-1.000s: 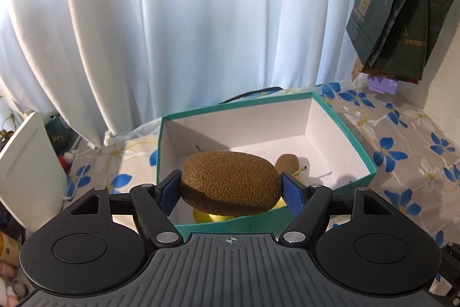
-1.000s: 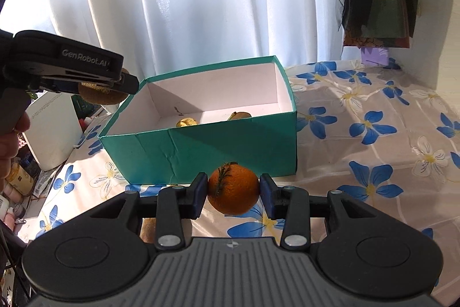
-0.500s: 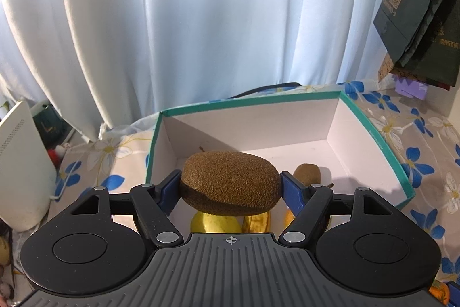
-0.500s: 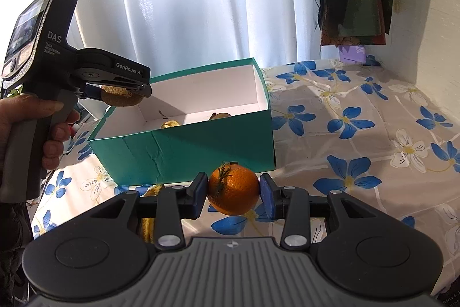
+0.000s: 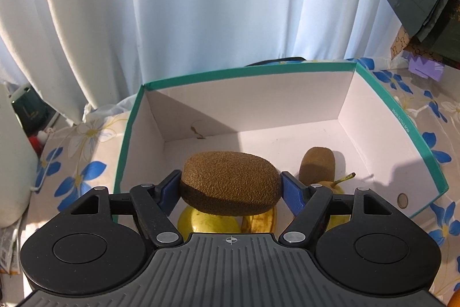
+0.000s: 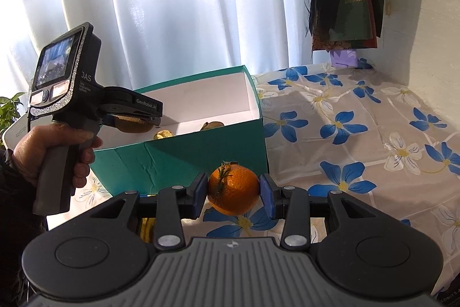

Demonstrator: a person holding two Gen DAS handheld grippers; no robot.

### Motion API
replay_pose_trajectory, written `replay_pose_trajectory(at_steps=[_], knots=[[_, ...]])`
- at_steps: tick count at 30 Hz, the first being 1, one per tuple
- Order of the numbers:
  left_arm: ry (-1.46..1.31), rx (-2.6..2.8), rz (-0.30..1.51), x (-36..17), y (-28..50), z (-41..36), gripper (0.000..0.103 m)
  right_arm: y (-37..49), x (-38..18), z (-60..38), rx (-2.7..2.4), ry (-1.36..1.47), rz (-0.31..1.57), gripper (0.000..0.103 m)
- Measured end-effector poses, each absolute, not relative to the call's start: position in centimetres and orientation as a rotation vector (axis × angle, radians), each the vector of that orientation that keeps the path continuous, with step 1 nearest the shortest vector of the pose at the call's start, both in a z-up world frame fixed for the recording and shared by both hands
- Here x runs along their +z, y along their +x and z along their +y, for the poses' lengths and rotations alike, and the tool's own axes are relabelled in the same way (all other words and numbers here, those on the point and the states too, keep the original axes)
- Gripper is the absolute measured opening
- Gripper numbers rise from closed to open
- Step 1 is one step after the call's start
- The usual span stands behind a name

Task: Organize fruits
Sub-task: 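Carry the kiwi into the box and open the left gripper while the right gripper carries the tangerine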

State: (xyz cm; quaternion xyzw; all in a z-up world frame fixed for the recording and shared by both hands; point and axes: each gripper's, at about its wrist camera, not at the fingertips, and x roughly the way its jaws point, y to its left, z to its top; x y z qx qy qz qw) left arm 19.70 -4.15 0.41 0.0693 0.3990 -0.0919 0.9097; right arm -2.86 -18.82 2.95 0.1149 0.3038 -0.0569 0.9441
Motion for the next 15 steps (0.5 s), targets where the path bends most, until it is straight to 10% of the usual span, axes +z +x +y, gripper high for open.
replay_pose_trajectory(at_steps=[15], knots=[[0.154,-0.185,0.903,-2.2,21.6,-4.7,0.078,-2.7,3.2,-18.8,-0.134,0.230,0.607,0.039]])
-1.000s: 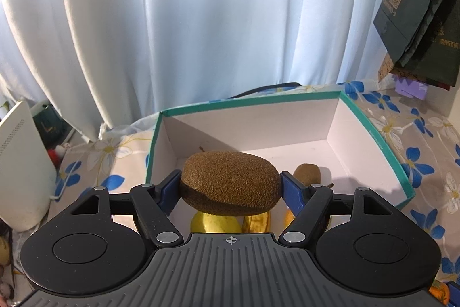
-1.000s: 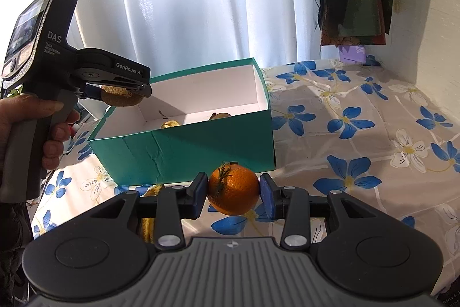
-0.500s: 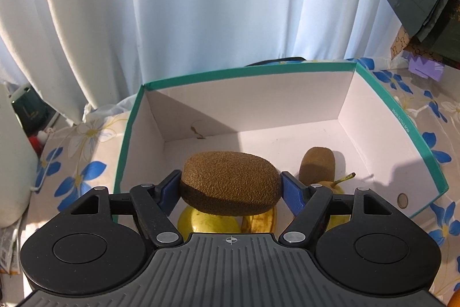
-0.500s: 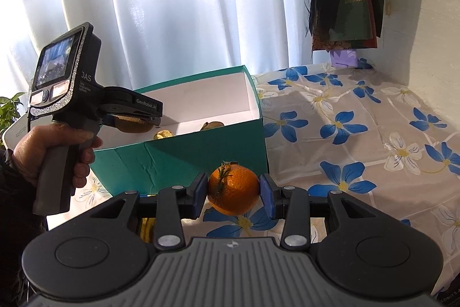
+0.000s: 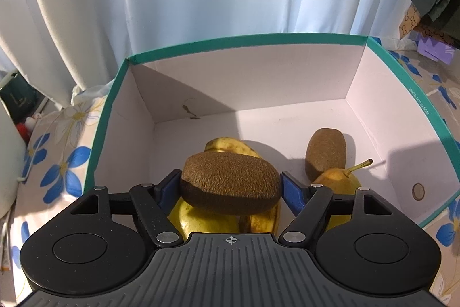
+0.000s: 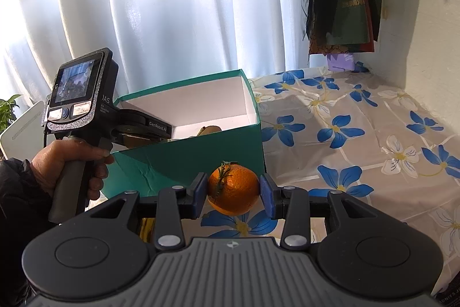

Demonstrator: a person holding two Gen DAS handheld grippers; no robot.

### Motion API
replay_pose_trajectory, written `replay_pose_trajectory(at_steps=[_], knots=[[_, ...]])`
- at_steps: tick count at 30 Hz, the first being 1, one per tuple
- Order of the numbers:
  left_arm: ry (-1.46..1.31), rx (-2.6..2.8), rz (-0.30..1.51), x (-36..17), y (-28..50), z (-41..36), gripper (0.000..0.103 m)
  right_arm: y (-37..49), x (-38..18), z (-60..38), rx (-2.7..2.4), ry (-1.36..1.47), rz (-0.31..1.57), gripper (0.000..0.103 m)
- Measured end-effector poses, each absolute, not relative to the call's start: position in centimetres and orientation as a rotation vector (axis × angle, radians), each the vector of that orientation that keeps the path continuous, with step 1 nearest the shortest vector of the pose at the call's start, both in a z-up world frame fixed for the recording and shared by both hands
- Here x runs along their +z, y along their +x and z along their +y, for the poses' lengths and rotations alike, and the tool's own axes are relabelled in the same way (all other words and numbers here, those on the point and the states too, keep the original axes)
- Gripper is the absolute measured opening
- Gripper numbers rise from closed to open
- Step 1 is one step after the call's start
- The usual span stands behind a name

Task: Organize fruits
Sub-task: 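Carry the kiwi into the box and open the left gripper while the right gripper carries the tangerine, then lower the tangerine into the green box and open the right gripper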

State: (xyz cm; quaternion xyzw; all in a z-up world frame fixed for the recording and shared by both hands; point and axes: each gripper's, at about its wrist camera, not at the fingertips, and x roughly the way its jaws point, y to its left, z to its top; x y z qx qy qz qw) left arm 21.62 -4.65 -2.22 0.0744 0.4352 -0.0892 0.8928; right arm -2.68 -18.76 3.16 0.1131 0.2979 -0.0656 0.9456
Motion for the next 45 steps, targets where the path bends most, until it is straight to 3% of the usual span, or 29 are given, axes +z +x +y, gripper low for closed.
replay_pose_trajectory(at_steps=[4,6,11,36,45], knots=[[0.154,-0.188,0.908,-2.4,21.8,-4.9,0.082,-2.8,3.4,-18.8,-0.135,0.228,0.599,0.039],[0.143,-0.191,0.891,-2.1,21.6,-4.8,0.093,-3.0,3.5,-18.7,-0.136,0.225,0.597,0.039],[0.129,-0.213,0.878,-0.4,20.6,-4.4,0.102,-3.1,3.6,-18.8,-0.136,0.221,0.588,0.039],[0.195,-0.092,0.655,5.9,7.4,0.6,0.103,1.5,5.5,-18.6,-0.089,0.129,0.526,0.039],[-0.045,-0.096,0.696,5.6,6.4,5.4,0.103,5.3,5.5,-18.2,-0.072,0.078,0.529,0.039]])
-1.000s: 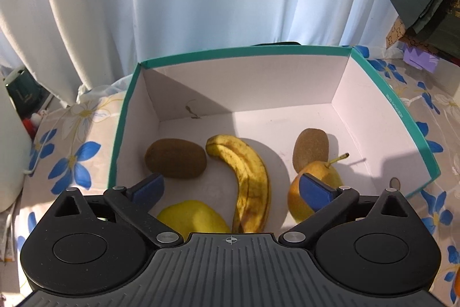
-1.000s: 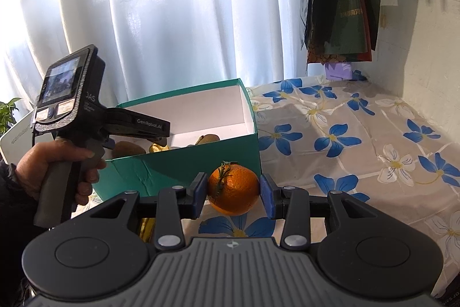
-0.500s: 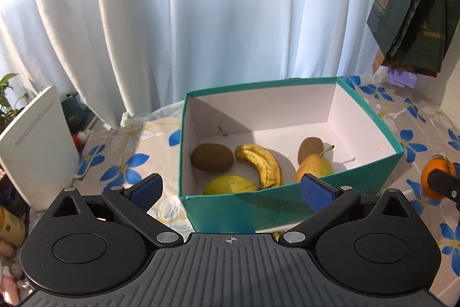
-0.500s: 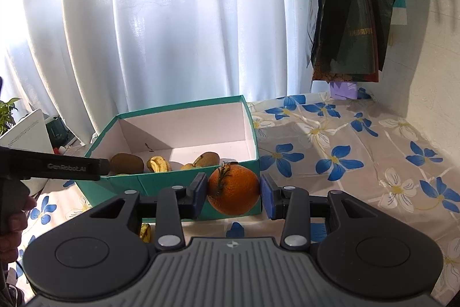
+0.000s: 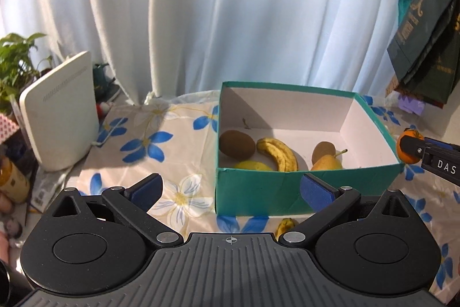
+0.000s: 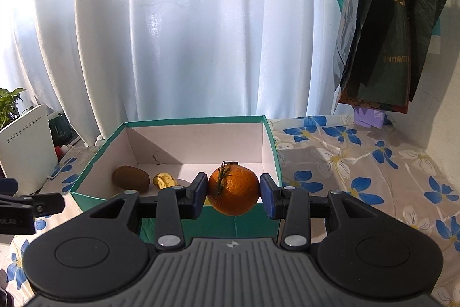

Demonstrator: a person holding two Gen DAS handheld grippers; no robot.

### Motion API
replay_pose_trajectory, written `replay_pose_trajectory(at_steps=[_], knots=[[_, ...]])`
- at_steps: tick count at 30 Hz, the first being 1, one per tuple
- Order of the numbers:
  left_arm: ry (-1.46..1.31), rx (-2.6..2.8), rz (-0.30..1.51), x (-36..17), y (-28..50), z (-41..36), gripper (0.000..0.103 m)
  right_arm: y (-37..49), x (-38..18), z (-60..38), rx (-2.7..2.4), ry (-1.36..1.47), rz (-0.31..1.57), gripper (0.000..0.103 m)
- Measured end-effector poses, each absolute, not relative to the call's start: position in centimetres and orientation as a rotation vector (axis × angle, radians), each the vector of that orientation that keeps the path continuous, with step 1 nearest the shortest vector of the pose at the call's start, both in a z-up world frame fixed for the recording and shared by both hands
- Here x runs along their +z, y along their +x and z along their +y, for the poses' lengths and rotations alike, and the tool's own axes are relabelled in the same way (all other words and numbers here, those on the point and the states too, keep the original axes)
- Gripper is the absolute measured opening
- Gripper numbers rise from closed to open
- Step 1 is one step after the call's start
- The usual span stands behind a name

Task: Organize fruits
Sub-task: 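Lower the tangerine into the green box and open the right gripper, then withdraw the right gripper while the left gripper moves toward the red cherry tomatoes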

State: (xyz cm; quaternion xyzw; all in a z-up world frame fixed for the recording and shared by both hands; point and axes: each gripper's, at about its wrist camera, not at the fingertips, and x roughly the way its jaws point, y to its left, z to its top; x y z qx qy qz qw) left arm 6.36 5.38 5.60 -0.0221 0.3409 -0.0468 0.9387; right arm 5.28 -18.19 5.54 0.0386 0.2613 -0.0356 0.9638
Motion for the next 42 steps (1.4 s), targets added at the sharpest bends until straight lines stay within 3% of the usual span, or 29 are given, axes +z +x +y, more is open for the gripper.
replay_pose_trajectory(at_steps=[17,25,31,34,36,38,42], knots=[[0.059,0.042,0.837,3.3,4.9,4.9,0.103,12.9,-0.3,-17.9,-0.076,0.031,0.677,0.039],[0.097,0.031,0.869,2.8,4.8,4.4,0.103,13.9,-1.5,-18.2,-0.094,0.003,0.656,0.040],[0.083,0.032,0.891,2.5,5.0,5.2,0.103,13.3,-0.7,-18.2,-0.078,0.045,0.660,0.057],[0.080,0.014,0.897,2.3,5.0,5.9,0.103,10.7,1.2,-18.1,-0.056,0.084,0.609,0.077],[0.060,-0.018,0.907,2.0,4.8,6.5,0.103,7.9,2.7,-17.9,-0.036,0.108,0.559,0.097],[0.028,-0.042,0.924,1.6,4.8,7.1,0.103,4.5,3.8,-17.6,-0.013,0.128,0.495,0.103],[-0.061,-0.092,0.983,0.7,5.1,8.1,0.103,0.0,3.8,-16.9,0.045,0.153,0.493,0.103]])
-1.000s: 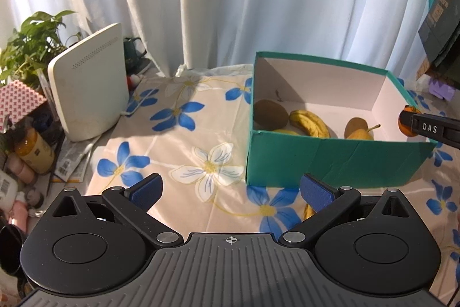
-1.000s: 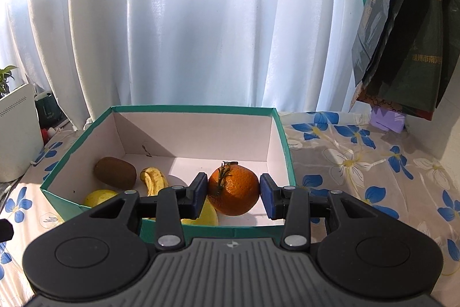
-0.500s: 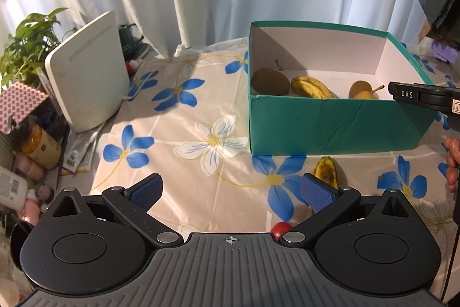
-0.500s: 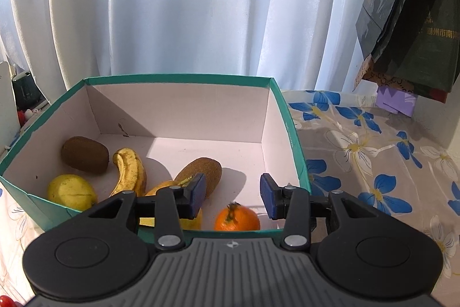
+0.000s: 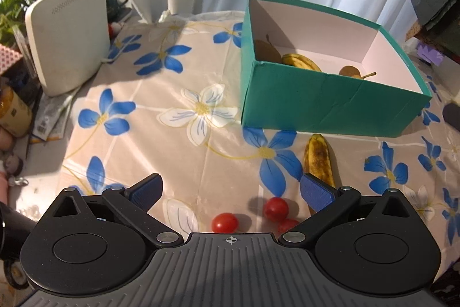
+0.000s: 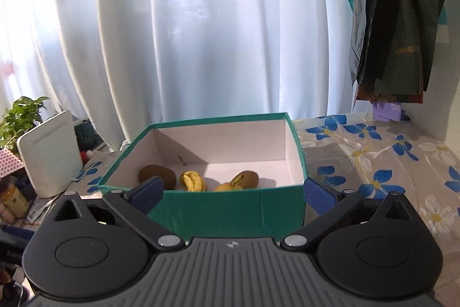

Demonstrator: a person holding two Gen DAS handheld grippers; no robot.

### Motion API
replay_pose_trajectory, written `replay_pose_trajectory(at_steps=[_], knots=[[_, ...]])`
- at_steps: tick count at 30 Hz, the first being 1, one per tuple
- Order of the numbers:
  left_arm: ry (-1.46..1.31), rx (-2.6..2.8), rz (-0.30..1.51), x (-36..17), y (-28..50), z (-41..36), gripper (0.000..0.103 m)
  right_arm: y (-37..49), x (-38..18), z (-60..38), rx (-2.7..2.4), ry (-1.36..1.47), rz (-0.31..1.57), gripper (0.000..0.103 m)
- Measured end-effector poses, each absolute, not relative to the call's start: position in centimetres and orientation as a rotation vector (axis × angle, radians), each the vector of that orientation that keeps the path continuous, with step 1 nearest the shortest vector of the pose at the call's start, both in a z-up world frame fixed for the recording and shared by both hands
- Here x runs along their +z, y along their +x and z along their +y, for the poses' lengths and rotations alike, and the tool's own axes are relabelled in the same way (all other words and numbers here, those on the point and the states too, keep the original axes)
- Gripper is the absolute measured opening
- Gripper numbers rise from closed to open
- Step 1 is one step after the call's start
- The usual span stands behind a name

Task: Organize fruits
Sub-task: 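Withdraw the right gripper while the left gripper moves toward the red cherry tomatoes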

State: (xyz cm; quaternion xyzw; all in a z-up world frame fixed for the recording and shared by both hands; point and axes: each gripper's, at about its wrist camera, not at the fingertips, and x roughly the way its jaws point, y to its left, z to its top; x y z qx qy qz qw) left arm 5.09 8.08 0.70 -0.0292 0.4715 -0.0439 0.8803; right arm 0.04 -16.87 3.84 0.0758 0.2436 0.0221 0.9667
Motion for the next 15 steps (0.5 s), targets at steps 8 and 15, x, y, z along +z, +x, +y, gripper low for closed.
replay_pose_trajectory(at_steps=[8,15], knots=[[-0.122,-0.265,1.075,-0.6,6.1,7.7,0.103,-2.5,2.6,-17.6,-0.025,0.193,0.554,0.103],[-0.155,-0.295,1.149,-1.7,6.2,8.0,0.103,-4.0,2.1,-18.5,-0.065,0.229,0.570,0.103]])
